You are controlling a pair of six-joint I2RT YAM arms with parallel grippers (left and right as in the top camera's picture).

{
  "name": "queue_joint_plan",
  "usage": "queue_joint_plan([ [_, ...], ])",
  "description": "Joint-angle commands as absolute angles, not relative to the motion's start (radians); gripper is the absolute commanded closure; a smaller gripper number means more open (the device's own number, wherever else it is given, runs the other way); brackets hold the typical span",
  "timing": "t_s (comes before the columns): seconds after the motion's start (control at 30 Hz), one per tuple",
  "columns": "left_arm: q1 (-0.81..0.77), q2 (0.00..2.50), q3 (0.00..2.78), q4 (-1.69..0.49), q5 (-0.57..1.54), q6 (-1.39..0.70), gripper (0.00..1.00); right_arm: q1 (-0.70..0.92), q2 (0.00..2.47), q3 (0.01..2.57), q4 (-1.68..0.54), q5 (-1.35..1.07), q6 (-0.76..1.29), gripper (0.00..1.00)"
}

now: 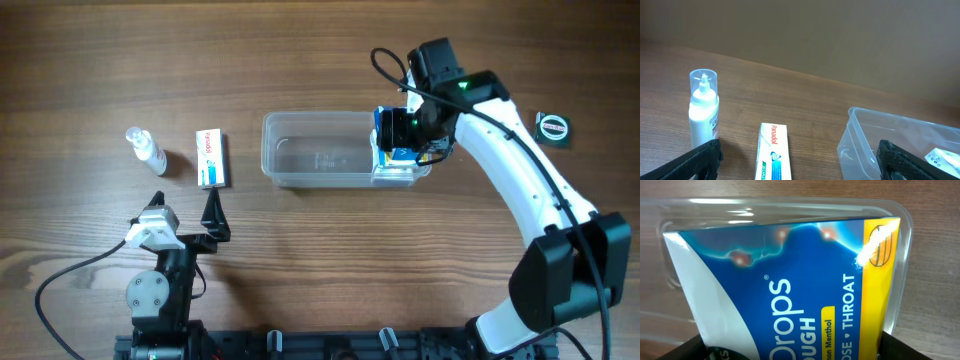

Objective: Pack container
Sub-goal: 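Lower the VapoDrops box into the container and release it, then move the right gripper to the green Zam-Buk tin and grasp it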

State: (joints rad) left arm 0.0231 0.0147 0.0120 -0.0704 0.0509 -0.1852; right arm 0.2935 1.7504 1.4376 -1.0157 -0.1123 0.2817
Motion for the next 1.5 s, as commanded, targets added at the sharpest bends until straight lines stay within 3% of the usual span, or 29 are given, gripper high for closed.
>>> queue_joint_plan([
  [0.0,0.031,0.007,0.006,-0.072,0.059,-0.191,0.0,0.294,1.777,1.425,-1.004,-0.085,0.265,0.18],
  [0.8,0.031,0.007,0.006,-0.072,0.059,-0.191,0.0,0.294,1.842,1.419,-0.979,-0.059,0.262,0.12],
  [0.97,0.031,0.007,0.006,-0.072,0.059,-0.191,0.0,0.291,1.821,1.636,-1.012,0.004,0.262,0.03],
  [1.07,0.031,0.007,0.006,-0.072,0.059,-0.191,0.0,0.223,1.808,1.805,-1.08,0.204,0.242,0.0],
  [1.13,0.031,0.007,0.006,-0.072,0.059,-0.191,0.0,0.135,1.808,1.822,-1.081,0.212,0.188,0.0],
  [1.23,0.031,0.007,0.006,-0.072,0.059,-0.191,0.0,-0.03,1.81,1.821,-1.098,0.12,0.184,0.0],
  [1.3,0.031,0.007,0.006,-0.072,0.059,-0.191,0.0,-0.098,1.806,1.821,-1.091,-0.077,0.183,0.0],
  [1.4,0.031,0.007,0.006,-0.072,0.059,-0.191,0.0,-0.084,1.806,1.821,-1.073,-0.154,0.154,0.0],
  [1.47,0.031,0.007,0.006,-0.072,0.059,-0.191,0.0,-0.066,1.807,1.821,-1.047,0.03,0.131,0.0],
])
